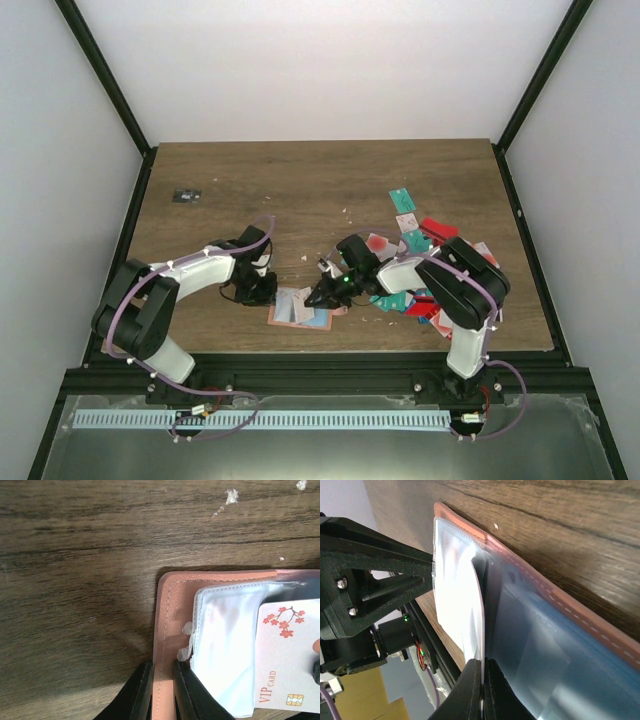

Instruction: Put the credit cards into the card holder

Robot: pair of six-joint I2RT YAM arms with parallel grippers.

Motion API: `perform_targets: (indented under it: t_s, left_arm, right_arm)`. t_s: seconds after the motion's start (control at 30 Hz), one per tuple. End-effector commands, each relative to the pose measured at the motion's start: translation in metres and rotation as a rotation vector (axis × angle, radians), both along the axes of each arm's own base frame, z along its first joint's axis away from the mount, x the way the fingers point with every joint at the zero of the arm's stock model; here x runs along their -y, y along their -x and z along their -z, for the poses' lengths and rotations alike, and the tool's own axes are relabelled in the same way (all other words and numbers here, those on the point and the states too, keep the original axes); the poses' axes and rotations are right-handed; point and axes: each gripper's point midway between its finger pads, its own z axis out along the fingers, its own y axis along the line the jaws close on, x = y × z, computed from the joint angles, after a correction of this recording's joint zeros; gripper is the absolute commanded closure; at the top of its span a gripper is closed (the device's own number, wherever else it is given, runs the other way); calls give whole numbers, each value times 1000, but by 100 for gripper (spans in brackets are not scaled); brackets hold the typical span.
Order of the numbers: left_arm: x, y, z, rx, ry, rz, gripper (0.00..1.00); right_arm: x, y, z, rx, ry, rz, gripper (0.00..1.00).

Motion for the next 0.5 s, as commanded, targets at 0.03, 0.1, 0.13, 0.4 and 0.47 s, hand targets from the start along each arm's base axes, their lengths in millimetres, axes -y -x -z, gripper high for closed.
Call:
perform_targets:
  t_s: [0.03,0.1,0.13,0.4,0.47]
  left_arm:
    - [-11,27,25,-97,-69,14,86]
    - [-12,28,25,-101,-72,14,86]
    - [-12,28,25,-100,-74,13,86]
    - [-19,25,28,-93,-120,-4,88]
    - [-21,24,28,-90,-130,-8,88]
  right_arm:
    - [-11,-5,-2,-26,-32,11,99]
    - [-12,-6,-2,-33,-38,16,99]
    - [-12,-6,-2,-37,-37,17,99]
    - [0,-2,-34,32,-34,0,99]
    - [4,3,-42,26,-55,-28,99]
